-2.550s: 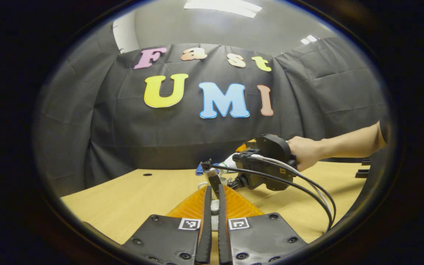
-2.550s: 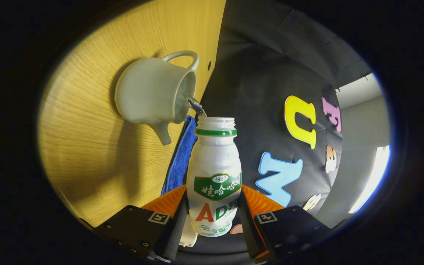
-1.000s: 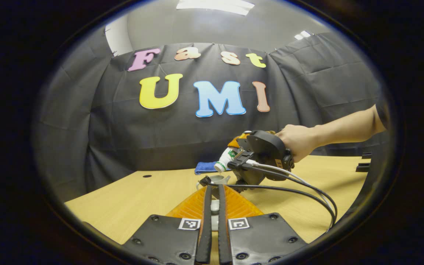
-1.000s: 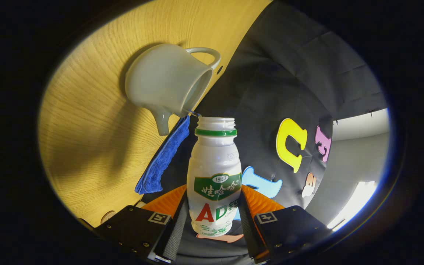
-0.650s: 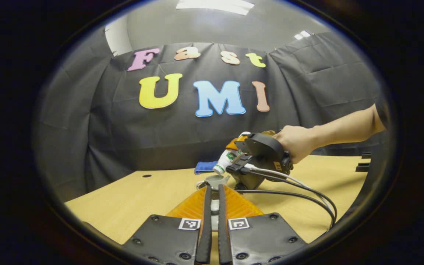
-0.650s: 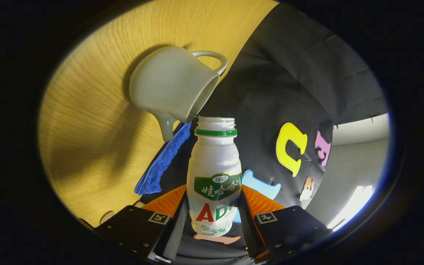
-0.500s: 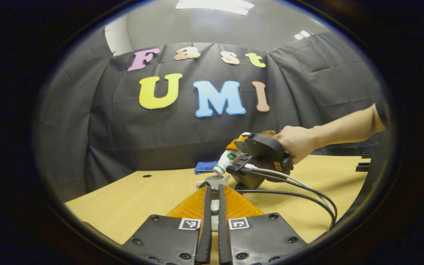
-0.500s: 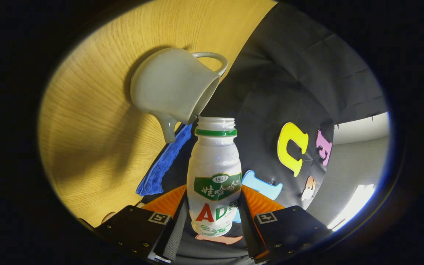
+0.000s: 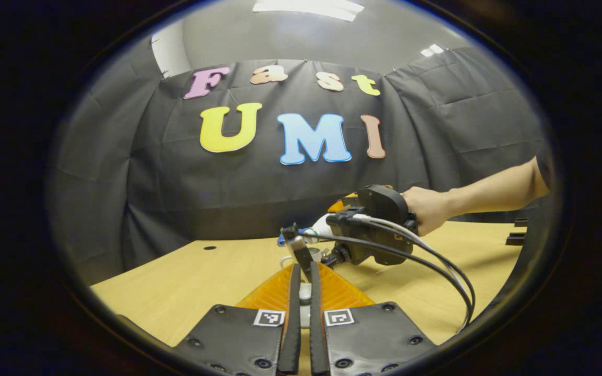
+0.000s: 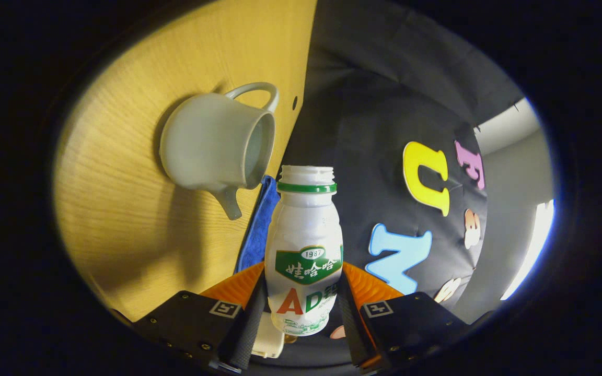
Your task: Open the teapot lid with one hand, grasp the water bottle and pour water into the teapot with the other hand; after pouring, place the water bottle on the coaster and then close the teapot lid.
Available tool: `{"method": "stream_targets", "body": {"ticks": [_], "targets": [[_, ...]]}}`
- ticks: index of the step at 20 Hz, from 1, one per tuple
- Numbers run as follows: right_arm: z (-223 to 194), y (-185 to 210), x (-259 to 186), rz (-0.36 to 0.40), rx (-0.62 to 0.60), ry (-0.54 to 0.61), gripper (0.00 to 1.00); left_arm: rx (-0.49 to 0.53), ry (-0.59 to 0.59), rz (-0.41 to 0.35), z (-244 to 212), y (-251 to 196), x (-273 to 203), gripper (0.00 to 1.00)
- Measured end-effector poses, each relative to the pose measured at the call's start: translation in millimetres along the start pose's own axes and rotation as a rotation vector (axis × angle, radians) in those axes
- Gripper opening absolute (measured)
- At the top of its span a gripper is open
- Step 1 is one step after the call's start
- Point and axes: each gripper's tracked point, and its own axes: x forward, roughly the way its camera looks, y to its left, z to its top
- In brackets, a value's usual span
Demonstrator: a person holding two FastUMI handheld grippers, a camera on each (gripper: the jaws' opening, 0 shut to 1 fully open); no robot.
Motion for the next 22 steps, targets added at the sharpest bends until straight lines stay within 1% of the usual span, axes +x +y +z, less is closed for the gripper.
{"method": "stream_targets", "body": {"ticks": [1,3,4,5,9,10,11,14,15,16,17,19,20,21,22], "targets": [[-1,0,-1,0.006,0.062,0.0,0.7,-0.017,0.002,0.001,-1,2,1,0.18],[-1,4,-1,0.024,0.199,-0.004,0.7,-0.045,0.005,0.014,-3,9,-1,0.18],[0,4,-2,0.03,0.27,-0.01,0.7,-0.046,0.004,0.025,-3,12,-1,0.13],[1,4,-4,0.037,0.34,-0.016,0.7,-0.048,0.008,0.031,-3,13,0,0.18],[-7,-6,-22,0.048,0.639,-0.017,0.7,-0.087,0.0,0.017,7,10,9,0.18],[-13,-6,-29,0.057,0.728,-0.011,0.7,-0.086,-0.009,0.023,14,13,14,0.13],[-18,-6,-36,0.073,0.833,-0.008,0.7,-0.087,-0.018,0.028,17,16,17,0.18],[-36,0,-60,0.141,1.18,-0.009,0.7,-0.117,-0.02,0.02,23,13,38,0.18],[-41,2,-67,0.161,1.267,-0.008,0.7,-0.13,-0.015,0.013,25,11,46,0.18],[-46,3,-76,0.173,1.334,-0.008,0.7,-0.139,-0.012,0.01,26,9,56,0.13],[-51,2,-86,0.158,1.386,-0.011,0.7,-0.139,-0.01,0.012,28,10,67,0.18],[-64,-1,-103,0.113,1.459,-0.023,0.7,-0.132,-0.008,0.037,31,12,88,0.17],[-72,-1,-109,0.083,1.495,-0.025,0.7,-0.137,-0.011,0.036,36,11,97,0.14],[-79,0,-113,0.053,1.536,-0.021,0.7,-0.138,-0.013,0.032,38,7,107,0.18],[-88,3,-115,0.031,1.57,-0.01,0.69,-0.127,-0.013,0.033,42,6,119,0.18]]}}
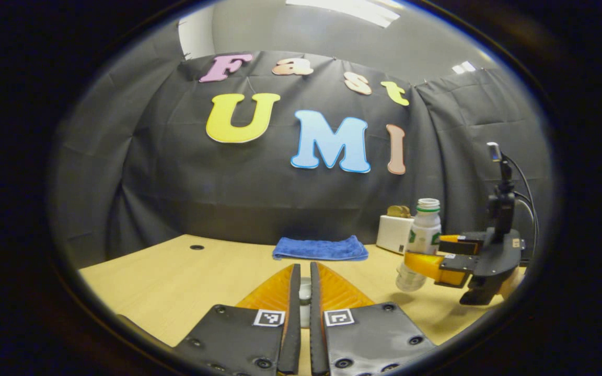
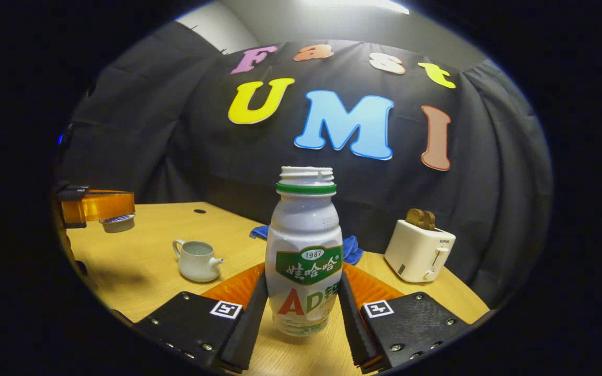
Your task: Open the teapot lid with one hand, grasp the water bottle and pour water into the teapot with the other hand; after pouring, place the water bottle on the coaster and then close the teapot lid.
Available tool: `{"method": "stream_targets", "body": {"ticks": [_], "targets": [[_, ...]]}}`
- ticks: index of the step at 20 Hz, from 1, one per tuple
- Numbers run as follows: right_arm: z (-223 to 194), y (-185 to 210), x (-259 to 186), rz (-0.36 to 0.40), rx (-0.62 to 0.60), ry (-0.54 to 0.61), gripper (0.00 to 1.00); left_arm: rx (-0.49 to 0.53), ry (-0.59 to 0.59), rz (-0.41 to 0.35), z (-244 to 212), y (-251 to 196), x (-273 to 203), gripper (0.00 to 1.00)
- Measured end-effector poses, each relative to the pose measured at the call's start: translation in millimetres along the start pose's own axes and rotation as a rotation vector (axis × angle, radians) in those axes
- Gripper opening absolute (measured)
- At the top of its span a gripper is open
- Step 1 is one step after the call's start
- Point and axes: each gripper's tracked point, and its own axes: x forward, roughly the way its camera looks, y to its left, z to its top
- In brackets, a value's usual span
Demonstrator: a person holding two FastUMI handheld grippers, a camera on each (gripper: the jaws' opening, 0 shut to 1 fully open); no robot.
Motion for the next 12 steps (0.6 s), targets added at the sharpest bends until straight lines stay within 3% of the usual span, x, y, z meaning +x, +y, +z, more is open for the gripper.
{"method": "stream_targets", "body": {"ticks": [2,6,7,10,12], "targets": [[-8,-12,-3,-0.022,0.051,0.009,0.69,0.041,0.009,0.009,5,0,29,0.13],[0,-29,-17,-0.024,0.144,-0.04,0.7,0.049,0.068,-0.011,-10,-12,81,0.18],[-2,-37,-21,-0.045,0.164,-0.044,0.7,0.06,0.086,-0.007,-18,-13,89,0.14],[-9,-58,-30,-0.1,0.217,-0.05,0.69,0.096,0.117,0.004,-36,-11,108,0.18],[-9,-67,-31,-0.118,0.24,-0.052,0.69,0.108,0.136,0.004,-45,-9,118,0.13]]}}
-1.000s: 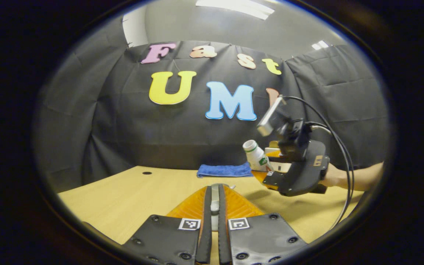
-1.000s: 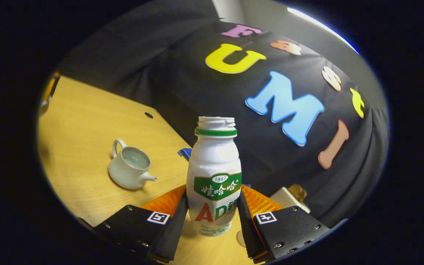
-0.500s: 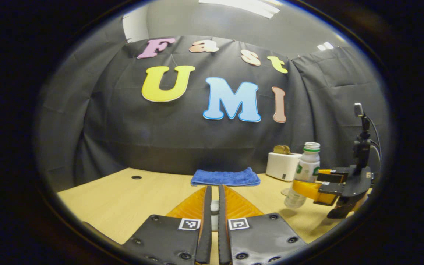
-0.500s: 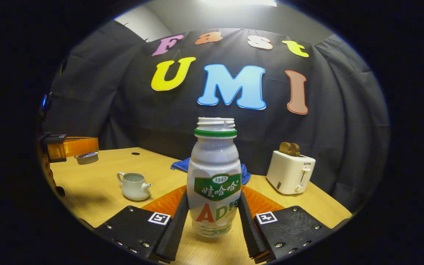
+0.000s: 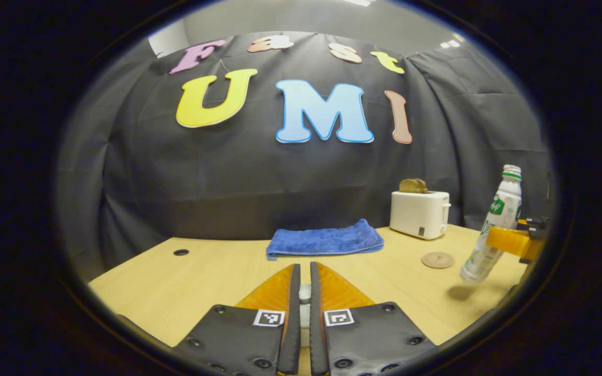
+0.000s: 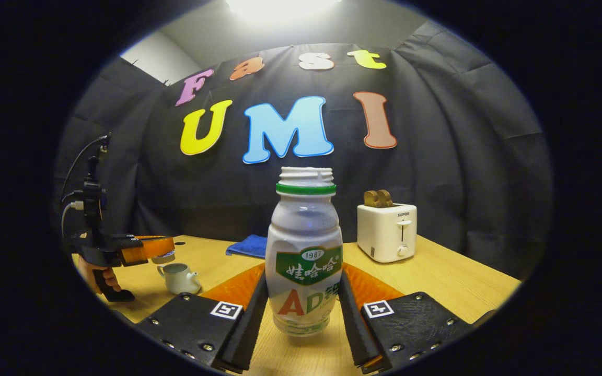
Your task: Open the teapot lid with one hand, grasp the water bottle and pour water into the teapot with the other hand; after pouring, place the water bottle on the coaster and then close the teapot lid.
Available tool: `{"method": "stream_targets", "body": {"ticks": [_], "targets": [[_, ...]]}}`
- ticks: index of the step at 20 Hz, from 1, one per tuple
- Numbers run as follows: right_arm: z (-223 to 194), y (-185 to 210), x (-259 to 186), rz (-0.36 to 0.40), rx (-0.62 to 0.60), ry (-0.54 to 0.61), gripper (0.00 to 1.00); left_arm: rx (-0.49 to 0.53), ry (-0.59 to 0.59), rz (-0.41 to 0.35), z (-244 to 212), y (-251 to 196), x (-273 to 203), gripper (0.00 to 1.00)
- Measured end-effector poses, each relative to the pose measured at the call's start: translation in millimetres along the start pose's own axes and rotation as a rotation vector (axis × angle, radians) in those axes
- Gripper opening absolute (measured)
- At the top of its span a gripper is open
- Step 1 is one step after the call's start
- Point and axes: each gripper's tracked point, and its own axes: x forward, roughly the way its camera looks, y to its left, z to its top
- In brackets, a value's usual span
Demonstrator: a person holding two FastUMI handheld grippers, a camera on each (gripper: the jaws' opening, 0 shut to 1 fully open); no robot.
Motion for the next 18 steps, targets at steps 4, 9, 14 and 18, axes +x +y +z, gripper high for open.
{"method": "stream_targets", "body": {"ticks": [4,9,14,18], "targets": [[-4,3,-1,0.005,-0.001,0.01,0.69,0.019,0.035,0.027,-15,7,15,0.14],[-7,5,0,0.018,-0.002,0.024,0.69,-0.012,0.04,0.045,-24,14,18,0.18],[-8,5,1,0.02,-0.01,0.029,0.7,-0.014,0.042,0.034,-25,12,18,0.17],[-8,5,1,0.023,-0.016,0.032,0.69,0.016,0.046,0.042,-26,9,21,0.17]]}}
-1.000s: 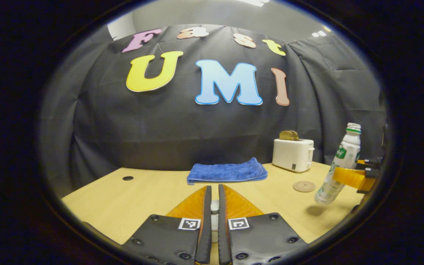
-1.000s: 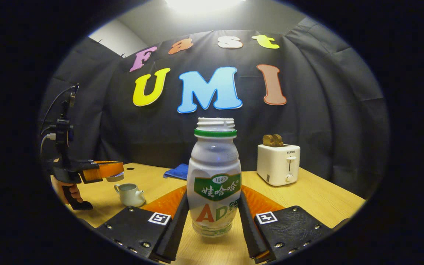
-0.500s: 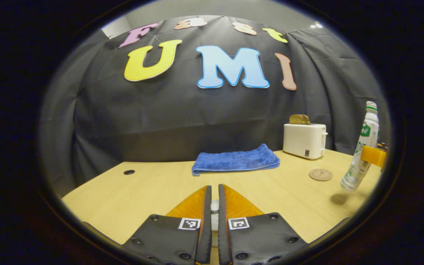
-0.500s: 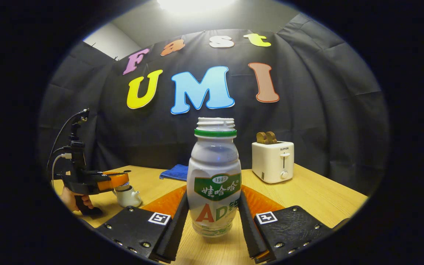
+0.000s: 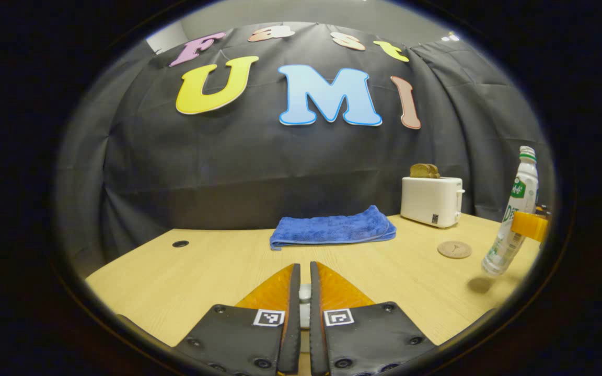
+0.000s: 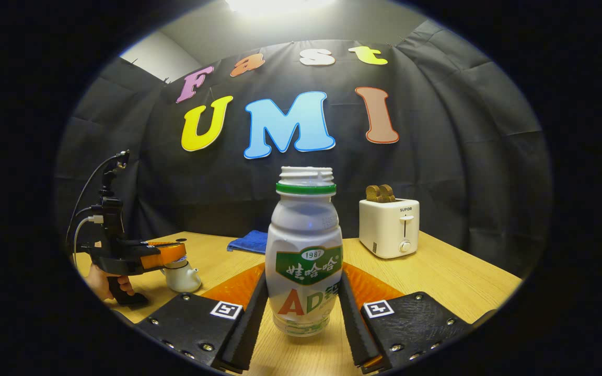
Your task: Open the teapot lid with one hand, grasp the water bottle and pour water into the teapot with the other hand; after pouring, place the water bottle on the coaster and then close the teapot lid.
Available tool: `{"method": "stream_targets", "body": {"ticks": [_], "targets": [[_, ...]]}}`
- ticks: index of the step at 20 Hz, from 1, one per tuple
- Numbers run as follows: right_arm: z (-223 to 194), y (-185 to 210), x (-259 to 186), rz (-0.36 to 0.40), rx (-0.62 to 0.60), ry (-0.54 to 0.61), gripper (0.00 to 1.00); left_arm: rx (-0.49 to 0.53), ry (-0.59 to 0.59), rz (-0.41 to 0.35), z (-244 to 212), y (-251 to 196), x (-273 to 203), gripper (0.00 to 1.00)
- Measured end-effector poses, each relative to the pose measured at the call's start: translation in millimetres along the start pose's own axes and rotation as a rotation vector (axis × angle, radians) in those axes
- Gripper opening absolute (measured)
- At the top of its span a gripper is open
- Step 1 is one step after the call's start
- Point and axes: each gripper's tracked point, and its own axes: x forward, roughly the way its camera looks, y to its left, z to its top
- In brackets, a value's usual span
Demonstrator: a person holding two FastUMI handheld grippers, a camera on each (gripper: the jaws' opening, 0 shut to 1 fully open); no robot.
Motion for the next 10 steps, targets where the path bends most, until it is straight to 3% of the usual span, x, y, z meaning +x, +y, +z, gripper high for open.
{"method": "stream_targets", "body": {"ticks": [8,10], "targets": [[-6.9,1.9,3.3,0.008,-0.005,0.026,0.69,-0.042,0.015,0.014,-7.3,5.0,6.4,0.14],[-8.4,3.8,4.5,0.007,-0.014,0.028,0.7,-0.052,0.016,0.011,-10.0,5.2,2.2,0.18]]}}
